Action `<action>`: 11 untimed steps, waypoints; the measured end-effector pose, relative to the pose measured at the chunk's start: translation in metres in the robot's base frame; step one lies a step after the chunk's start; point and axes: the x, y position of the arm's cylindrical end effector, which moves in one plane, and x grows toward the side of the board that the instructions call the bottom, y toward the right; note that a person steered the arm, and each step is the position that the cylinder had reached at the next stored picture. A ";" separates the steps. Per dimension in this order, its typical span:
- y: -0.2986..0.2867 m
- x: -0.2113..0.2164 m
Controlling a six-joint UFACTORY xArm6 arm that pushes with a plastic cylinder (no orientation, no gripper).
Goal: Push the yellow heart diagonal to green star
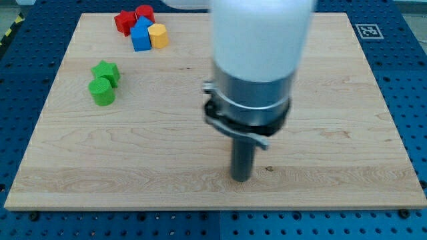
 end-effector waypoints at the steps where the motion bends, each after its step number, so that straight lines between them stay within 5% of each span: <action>1: 0.011 -0.016; 3: 0.007 -0.056; 11: -0.037 -0.073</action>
